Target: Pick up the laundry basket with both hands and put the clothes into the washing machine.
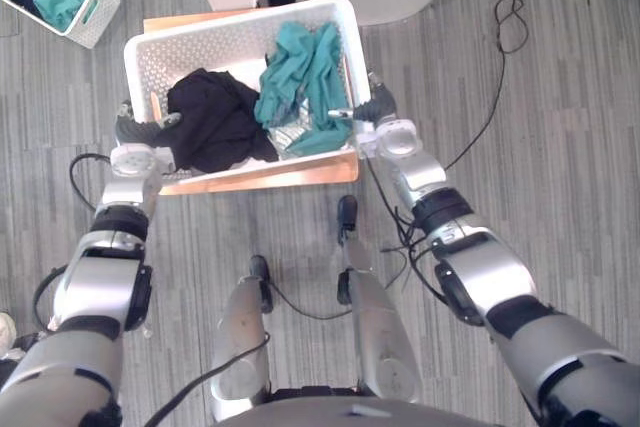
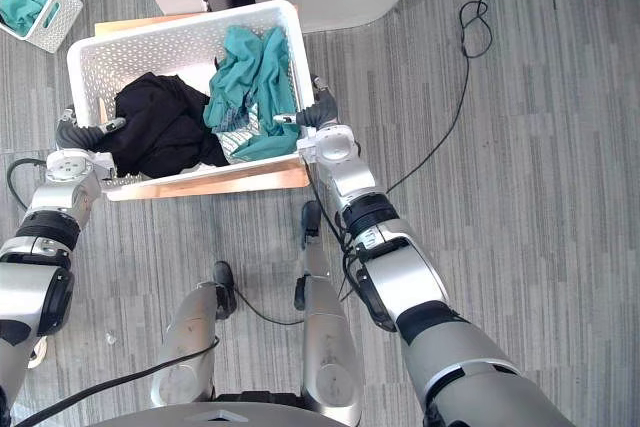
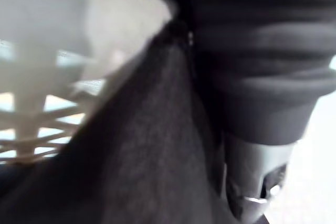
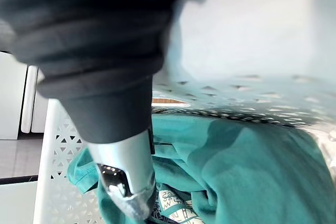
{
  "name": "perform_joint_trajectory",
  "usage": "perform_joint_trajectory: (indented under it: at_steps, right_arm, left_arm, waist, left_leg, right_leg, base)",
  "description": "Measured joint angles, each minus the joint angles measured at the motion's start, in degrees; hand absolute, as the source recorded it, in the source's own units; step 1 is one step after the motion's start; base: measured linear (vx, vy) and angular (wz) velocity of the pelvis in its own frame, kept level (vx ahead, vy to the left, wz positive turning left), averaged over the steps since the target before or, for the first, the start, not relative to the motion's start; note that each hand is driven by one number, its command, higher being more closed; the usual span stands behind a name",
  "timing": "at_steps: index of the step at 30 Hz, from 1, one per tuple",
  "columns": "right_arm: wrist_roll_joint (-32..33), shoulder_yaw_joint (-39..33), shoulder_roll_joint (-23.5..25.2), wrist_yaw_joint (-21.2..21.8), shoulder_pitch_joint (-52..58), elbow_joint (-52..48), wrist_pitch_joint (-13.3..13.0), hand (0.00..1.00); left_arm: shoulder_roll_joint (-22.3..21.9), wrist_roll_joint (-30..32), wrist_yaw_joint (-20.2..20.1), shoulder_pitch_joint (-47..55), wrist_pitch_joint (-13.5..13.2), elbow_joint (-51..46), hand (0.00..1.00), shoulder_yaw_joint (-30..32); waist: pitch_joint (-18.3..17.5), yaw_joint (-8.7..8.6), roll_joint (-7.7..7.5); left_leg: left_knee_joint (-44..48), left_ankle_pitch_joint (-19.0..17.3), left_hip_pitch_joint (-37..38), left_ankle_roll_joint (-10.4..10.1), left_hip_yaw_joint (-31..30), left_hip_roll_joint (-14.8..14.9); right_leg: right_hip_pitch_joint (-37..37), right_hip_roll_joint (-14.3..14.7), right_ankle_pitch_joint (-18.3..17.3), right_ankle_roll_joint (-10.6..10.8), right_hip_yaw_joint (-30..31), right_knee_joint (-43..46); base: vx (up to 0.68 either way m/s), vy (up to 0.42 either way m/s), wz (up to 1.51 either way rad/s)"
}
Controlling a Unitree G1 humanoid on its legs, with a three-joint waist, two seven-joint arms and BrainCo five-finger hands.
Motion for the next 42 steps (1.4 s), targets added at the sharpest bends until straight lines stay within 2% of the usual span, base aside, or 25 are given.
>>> perform_joint_trajectory:
  at_steps: [1, 2, 3, 12, 19, 20, 21, 22, 24, 30, 31, 34, 39, 42]
  right_arm:
    - [0.0, 0.0, 0.3, 0.0, 0.5, 0.0, 0.0, 1.00]
    - [-0.1, 0.0, 0.5, 0.0, 0.8, 0.0, 0.0, 1.00]
    - [-0.4, 0.2, 0.6, 0.0, 1.3, 0.0, 0.0, 1.00]
    - [-4.6, 0.9, 0.5, -0.3, 1.7, 0.1, 0.0, 1.00]
    - [-4.8, 2.0, 0.3, -0.3, 1.8, 0.4, 0.0, 1.00]
    - [-4.8, 2.1, 0.3, -0.3, 1.8, 0.4, 0.0, 1.00]
    - [-4.8, 2.1, 0.3, -0.3, 1.9, 0.4, 0.0, 1.00]
    - [-4.8, 2.2, 0.3, -0.4, 2.0, 0.4, 0.0, 1.00]
    - [-4.8, 2.1, 0.3, -0.6, 2.1, 0.4, 0.0, 1.00]
    - [-4.4, 1.9, 0.5, -1.4, 3.7, 0.0, 0.0, 1.00]
    - [-4.3, 1.9, 0.5, -1.4, 4.1, -0.2, 0.0, 1.00]
    - [-3.9, 1.6, 0.6, -1.4, 4.8, -0.4, 0.0, 1.00]
    - [-3.2, 0.9, 1.5, -1.3, 11.2, -4.0, 1.4, 1.00]
    - [-2.0, 0.8, 1.3, -1.2, 16.2, -8.4, 1.9, 1.00]
  left_arm:
    - [0.0, 0.0, 0.4, 0.0, -0.1, -0.1, 0.00, 0.0]
    - [0.0, 0.0, 0.6, 0.0, -0.1, -0.2, 0.00, -0.1]
    - [0.0, 0.0, 0.7, 0.0, -0.1, -0.3, 1.00, -0.1]
    - [-0.1, 0.1, 0.8, 0.2, -0.1, -0.7, 1.00, -0.6]
    - [-0.4, 0.7, 1.4, 1.0, 1.5, -0.6, 1.00, -1.3]
    - [-0.4, 0.7, 1.4, 1.1, 1.6, -0.6, 1.00, -1.4]
    - [-0.4, 0.8, 1.4, 1.2, 1.8, -0.6, 1.00, -1.8]
    - [-0.4, 1.0, 1.4, 1.3, 1.9, -0.6, 1.00, -2.1]
    - [-0.4, 1.3, 1.3, 1.3, 1.9, -0.6, 1.00, -2.5]
    - [-0.6, 1.3, 0.4, 1.8, 2.0, -0.8, 1.00, -3.4]
    - [-0.6, 1.3, 0.1, 1.9, 2.1, -0.8, 1.00, -3.4]
    - [-0.7, 1.3, -0.5, 2.2, 2.3, -1.1, 1.00, -3.5]
    - [-1.5, 0.4, -1.5, 8.8, 3.0, -4.9, 1.00, -3.4]
    - [-1.7, -1.9, -1.9, 16.1, 3.1, -12.0, 1.00, -3.1]
  waist:
    - [-0.2, 0.00, -0.37]
    - [-0.3, 0.02, -0.52]
    - [-0.5, 0.06, -0.77]
    - [-0.5, -0.18, -0.90]
    - [-0.7, -0.44, -1.13]
    - [-0.7, -0.50, -1.16]
    - [-0.9, -0.47, -1.32]
    - [-0.9, -0.49, -1.32]
    - [-1.0, -0.44, -1.36]
    - [-1.2, -0.23, -1.35]
    - [-1.2, -0.21, -1.34]
    - [-1.2, -0.19, -1.34]
    - [-1.2, -0.34, -1.29]
    - [-1.2, -0.24, -1.21]
  left_leg:
    - [0.0, 0.0, 0.0, 0.0, 0.0, 0.0]
    - [0.0, 0.0, 0.0, 0.0, 0.0, 0.0]
    - [0.0, 0.0, 0.0, 0.0, 0.0, 0.0]
    - [-1.6, 1.4, 0.3, 0.0, -0.3, 0.1]
    - [-2.1, 2.4, 0.3, -0.6, -0.3, 0.2]
    - [-2.1, 2.5, 0.3, -0.6, -0.3, 0.2]
    - [-1.9, 2.6, 0.1, -0.8, -0.2, 0.0]
    - [-1.9, 2.7, 0.0, -1.0, -0.2, 0.0]
    - [-2.1, 3.0, 0.1, -1.3, -0.3, 0.2]
    - [-0.4, 1.9, 0.4, -1.1, -0.1, 0.3]
    - [0.2, 1.5, 0.5, -1.0, 0.0, 0.4]
    - [0.2, 1.3, 0.9, -0.7, -0.1, 0.2]
    - [-1.1, 1.2, 5.2, -0.8, -0.1, 0.4]
    - [-2.2, 1.2, 8.1, -0.8, -0.2, 0.4]
  right_leg:
    - [0.0, 0.0, 0.1, 0.0, 0.0, 0.0]
    - [0.0, 0.0, 0.1, 0.0, 0.0, 0.0]
    - [0.0, 0.0, 0.2, 0.0, 0.1, 0.0]
    - [-0.2, 0.0, 2.8, 2.7, 3.2, -0.5]
    - [-0.3, 0.0, 2.7, 2.9, 4.6, -0.5]
    - [-0.3, 0.0, 2.2, 3.5, 4.7, -0.5]
    - [-0.3, -0.1, -0.3, 5.6, 5.2, -0.5]
    - [-0.3, 0.0, -1.2, 4.7, 5.2, -0.5]
    - [-0.3, 0.1, -1.7, 4.6, 5.1, -0.4]
    - [0.1, 0.2, -1.0, 2.2, 5.0, 0.8]
    - [0.2, 0.2, -0.6, 1.0, 4.9, 1.0]
    - [0.6, 0.2, -0.5, 0.9, 4.9, 1.1]
    - [4.3, 0.4, -1.0, 0.1, 4.8, 1.0]
    - [6.8, 0.4, -2.3, -0.9, 4.1, 1.0]
  base:
    - [-0.10, 0.006, 0.00]
    - [-0.13, 0.011, 0.00]
    - [-0.13, 0.019, 0.00]
    - [-0.11, 0.033, 0.03]
    - [-0.11, 0.000, 0.01]
    - [-0.13, -0.029, 0.01]
    - [-0.13, -0.043, 0.02]
    - [-0.16, -0.060, 0.03]
    - [-0.10, -0.042, 0.02]
    - [-0.07, -0.003, -0.03]
    - [-0.08, 0.019, -0.02]
    - [-0.09, 0.013, -0.03]
    - [-0.10, 0.023, -0.02]
    - [-0.09, 0.005, 0.02]
